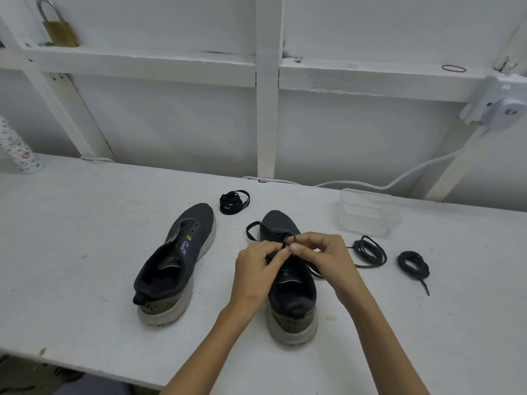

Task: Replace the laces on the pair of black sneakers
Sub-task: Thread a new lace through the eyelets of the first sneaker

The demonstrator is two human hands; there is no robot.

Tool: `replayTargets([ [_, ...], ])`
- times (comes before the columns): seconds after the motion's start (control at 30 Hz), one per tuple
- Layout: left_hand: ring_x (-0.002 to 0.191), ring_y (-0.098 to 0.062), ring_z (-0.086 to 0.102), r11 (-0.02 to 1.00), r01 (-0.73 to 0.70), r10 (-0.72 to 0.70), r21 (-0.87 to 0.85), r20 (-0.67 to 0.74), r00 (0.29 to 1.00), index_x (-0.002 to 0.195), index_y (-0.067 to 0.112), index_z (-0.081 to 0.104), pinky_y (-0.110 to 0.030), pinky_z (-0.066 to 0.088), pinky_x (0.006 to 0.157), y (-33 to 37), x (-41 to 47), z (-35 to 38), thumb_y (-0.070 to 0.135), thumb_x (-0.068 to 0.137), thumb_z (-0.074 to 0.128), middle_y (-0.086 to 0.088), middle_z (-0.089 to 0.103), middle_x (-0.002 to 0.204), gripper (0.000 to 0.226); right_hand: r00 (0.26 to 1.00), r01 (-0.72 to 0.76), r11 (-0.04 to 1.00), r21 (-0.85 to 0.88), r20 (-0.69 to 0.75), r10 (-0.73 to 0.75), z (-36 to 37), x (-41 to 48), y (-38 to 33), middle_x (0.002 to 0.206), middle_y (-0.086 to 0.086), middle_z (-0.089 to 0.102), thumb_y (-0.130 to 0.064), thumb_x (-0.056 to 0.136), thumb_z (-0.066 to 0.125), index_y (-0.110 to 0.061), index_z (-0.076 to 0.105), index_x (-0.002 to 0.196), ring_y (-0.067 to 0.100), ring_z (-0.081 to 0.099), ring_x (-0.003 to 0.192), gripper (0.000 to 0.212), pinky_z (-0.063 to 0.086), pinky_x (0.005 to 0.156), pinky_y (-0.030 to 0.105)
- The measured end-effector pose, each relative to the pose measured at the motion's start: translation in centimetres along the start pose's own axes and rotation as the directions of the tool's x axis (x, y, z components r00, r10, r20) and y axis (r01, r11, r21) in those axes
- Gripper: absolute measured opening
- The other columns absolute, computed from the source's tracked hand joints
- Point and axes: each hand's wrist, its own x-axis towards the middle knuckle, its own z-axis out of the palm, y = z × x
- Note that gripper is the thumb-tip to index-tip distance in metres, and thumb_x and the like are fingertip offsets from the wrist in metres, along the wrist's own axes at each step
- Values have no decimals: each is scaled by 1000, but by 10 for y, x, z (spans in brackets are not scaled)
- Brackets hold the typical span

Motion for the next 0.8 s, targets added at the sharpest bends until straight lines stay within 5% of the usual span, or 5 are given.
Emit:
replayTargets([
  [0.1,86,-11,61,999,-24,24,25,23,999,86,22,76,-35,51,77,0,2,-1,49,87,57,11,70,80,34,999,41,998,-41,-15,-42,0,2,0,86,1,77,-9,82,76,-14,79,93,25,71,90,12,57,89,39],
  [0.27,84,-5,56,989,-107,95,102,112,989,87,20,75,-26,47,76,0,9,-6,43,89,56,14,69,82,30,993,116,991,-73,-29,-119,3,3,1,86,-3,77,-9,79,79,-21,81,88,20,71,88,15,56,88,43],
  [0.43,93,-3,57,984,-148,126,100,197,972,97,22,77,-20,45,84,-1,13,-6,49,84,55,14,71,95,37,985,147,982,-120,-74,-156,4,5,2,79,-5,73,-7,77,79,-25,80,81,8,65,76,18,49,73,22],
  [0.57,103,-2,63,985,-14,41,-169,151,988,103,19,76,-12,44,88,3,7,2,22,79,79,11,72,104,24,977,160,977,-140,-121,-177,5,6,0,72,-9,65,-8,76,81,-27,79,78,2,54,65,19,39,62,11],
  [0.8,73,-13,63,981,81,-60,-178,120,991,84,22,74,-33,52,72,-2,5,13,34,76,79,3,69,75,15,983,166,981,-96,-59,-172,4,11,-8,69,-7,68,3,72,79,-32,76,65,5,60,61,36,46,61,17],
])
